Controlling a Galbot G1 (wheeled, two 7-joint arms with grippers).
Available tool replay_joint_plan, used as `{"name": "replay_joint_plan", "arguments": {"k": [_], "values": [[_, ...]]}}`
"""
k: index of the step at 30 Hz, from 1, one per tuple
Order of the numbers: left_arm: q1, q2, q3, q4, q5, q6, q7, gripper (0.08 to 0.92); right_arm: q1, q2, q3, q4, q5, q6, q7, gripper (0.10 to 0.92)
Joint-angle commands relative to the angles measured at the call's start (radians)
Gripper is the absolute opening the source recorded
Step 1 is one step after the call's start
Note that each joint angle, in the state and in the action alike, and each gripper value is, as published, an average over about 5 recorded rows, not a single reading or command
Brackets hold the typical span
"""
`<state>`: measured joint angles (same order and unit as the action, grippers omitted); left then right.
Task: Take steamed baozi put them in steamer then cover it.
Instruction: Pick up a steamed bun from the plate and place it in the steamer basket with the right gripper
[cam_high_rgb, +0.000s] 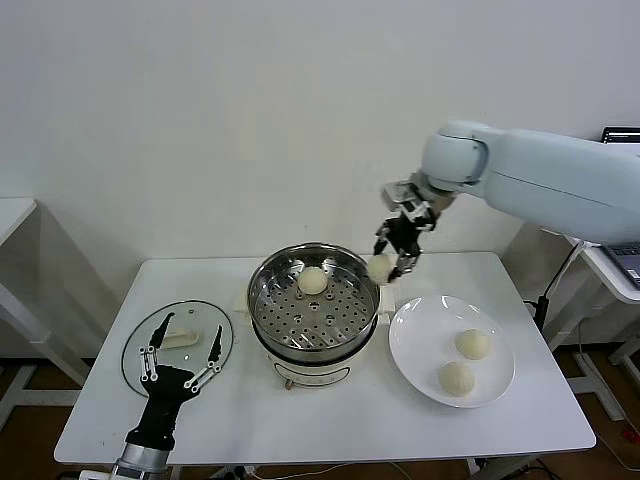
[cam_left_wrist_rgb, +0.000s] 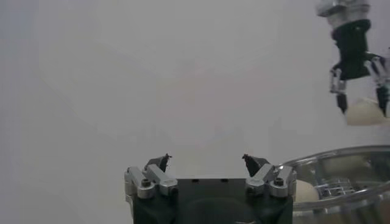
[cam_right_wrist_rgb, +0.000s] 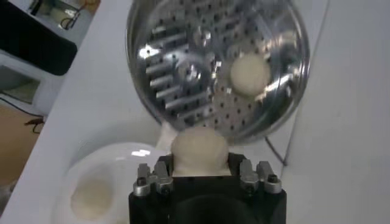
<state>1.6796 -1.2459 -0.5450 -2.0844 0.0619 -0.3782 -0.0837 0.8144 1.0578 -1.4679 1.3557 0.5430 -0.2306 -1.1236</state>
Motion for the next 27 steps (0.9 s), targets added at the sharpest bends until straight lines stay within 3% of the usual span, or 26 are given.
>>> {"name": "replay_joint_plan", "arguments": {"k": [1,12,27], "values": [[-0.004,-0.002,0.001,0.001,0.0,-0.003,-0.004,0.823,-0.045,0.235,-0.013,-0.05,0.081,-0.059,0.082,0.619],[-0.008,-0.007,-0.004,0.003,0.0,-0.011,-0.008,0.823,-0.158,0.402,-0.037,-0.199,0.086,-0.092,0.187,0.618],[-0.007,-0.008,-0.011,0.009,0.0,-0.021,-0.01,0.823,-0.226,0.446,-0.043,-0.251,0.083,-0.108,0.217,0.618]]}}
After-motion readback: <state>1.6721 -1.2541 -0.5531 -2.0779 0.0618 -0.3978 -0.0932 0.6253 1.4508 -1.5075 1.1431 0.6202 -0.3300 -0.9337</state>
